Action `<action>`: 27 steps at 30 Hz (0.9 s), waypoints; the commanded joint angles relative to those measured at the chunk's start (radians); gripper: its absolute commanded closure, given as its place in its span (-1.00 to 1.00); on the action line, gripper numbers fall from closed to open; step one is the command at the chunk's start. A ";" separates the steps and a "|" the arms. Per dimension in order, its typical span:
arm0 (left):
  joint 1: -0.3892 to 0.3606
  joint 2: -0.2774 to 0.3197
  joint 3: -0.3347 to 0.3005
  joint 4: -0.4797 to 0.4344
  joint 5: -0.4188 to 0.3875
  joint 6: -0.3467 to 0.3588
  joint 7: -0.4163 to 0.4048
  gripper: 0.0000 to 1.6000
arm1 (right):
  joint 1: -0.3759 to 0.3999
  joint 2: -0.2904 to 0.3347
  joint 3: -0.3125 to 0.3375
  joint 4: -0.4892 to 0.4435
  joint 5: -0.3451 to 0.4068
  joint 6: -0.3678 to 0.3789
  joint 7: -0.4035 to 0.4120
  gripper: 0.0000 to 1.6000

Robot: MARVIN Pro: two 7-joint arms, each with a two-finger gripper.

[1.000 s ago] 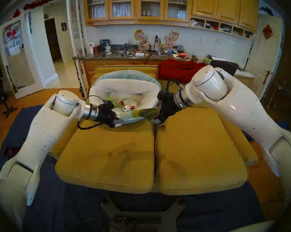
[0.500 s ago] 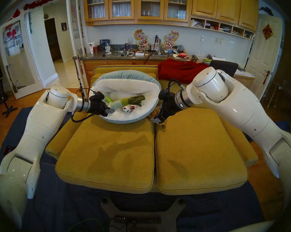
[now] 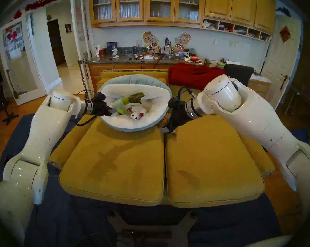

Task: Put toys into dog bed

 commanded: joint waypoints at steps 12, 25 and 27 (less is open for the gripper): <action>-0.168 0.008 0.029 0.061 0.100 -0.037 -0.050 1.00 | 0.019 -0.012 0.041 0.000 0.046 -0.001 -0.065 -1.00; -0.243 0.002 0.082 0.164 0.181 -0.061 -0.123 1.00 | 0.024 -0.032 0.046 0.011 0.077 -0.001 -0.114 -1.00; -0.250 -0.002 0.081 0.172 0.183 -0.061 -0.121 1.00 | 0.025 -0.033 0.046 0.011 0.079 -0.001 -0.117 -1.00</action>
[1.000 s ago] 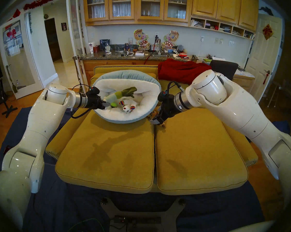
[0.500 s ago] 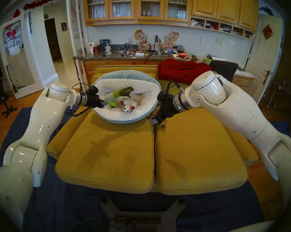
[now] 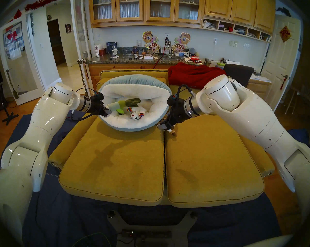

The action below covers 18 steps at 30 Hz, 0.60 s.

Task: Put toys into dog bed

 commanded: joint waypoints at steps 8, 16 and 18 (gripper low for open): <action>-0.154 -0.048 -0.018 0.084 0.036 -0.014 0.005 1.00 | 0.041 -0.015 0.036 0.003 0.023 -0.002 -0.042 -1.00; -0.188 -0.093 -0.019 0.149 0.065 -0.013 0.047 1.00 | 0.045 -0.027 0.040 0.027 0.035 -0.002 -0.059 -1.00; -0.206 -0.111 -0.015 0.180 0.077 -0.013 0.062 1.00 | 0.046 -0.035 0.040 0.044 0.038 -0.002 -0.065 -1.00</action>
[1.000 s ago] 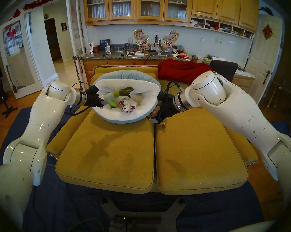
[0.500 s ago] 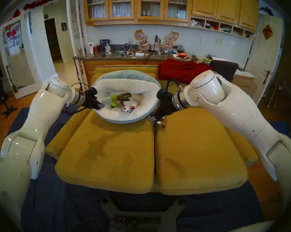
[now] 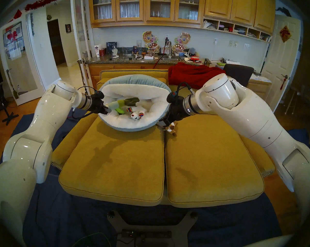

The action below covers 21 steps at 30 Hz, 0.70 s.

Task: Put toys into dog bed

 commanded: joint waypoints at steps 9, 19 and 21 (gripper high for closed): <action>-0.131 -0.079 -0.008 0.084 0.032 -0.005 0.072 1.00 | 0.046 -0.036 0.029 0.068 0.014 -0.002 -0.030 -1.00; -0.180 -0.133 -0.001 0.171 0.061 -0.005 0.112 1.00 | 0.053 -0.056 0.029 0.121 0.025 -0.002 -0.047 -1.00; -0.185 -0.145 -0.001 0.186 0.067 -0.007 0.122 1.00 | 0.055 -0.062 0.029 0.131 0.027 -0.002 -0.050 -1.00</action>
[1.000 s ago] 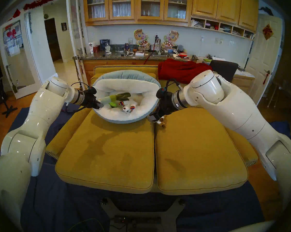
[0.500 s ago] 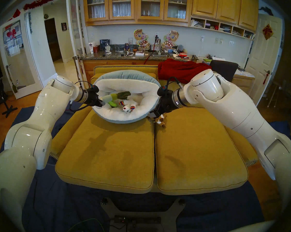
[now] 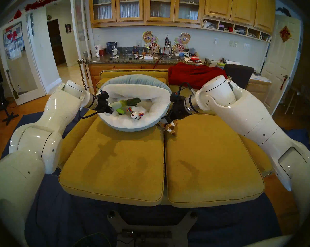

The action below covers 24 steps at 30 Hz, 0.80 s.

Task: Put toys into dog bed

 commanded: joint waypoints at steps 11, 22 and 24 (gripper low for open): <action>-0.104 -0.100 -0.001 0.063 0.028 -0.021 0.070 1.00 | 0.052 -0.038 0.030 0.048 0.014 -0.002 -0.026 -1.00; -0.116 -0.125 -0.005 0.099 0.047 -0.039 0.105 1.00 | 0.056 -0.051 0.033 0.071 0.025 -0.002 -0.043 -1.00; -0.118 -0.128 -0.008 0.105 0.049 -0.042 0.113 0.14 | 0.058 -0.053 0.034 0.074 0.027 -0.002 -0.046 -1.00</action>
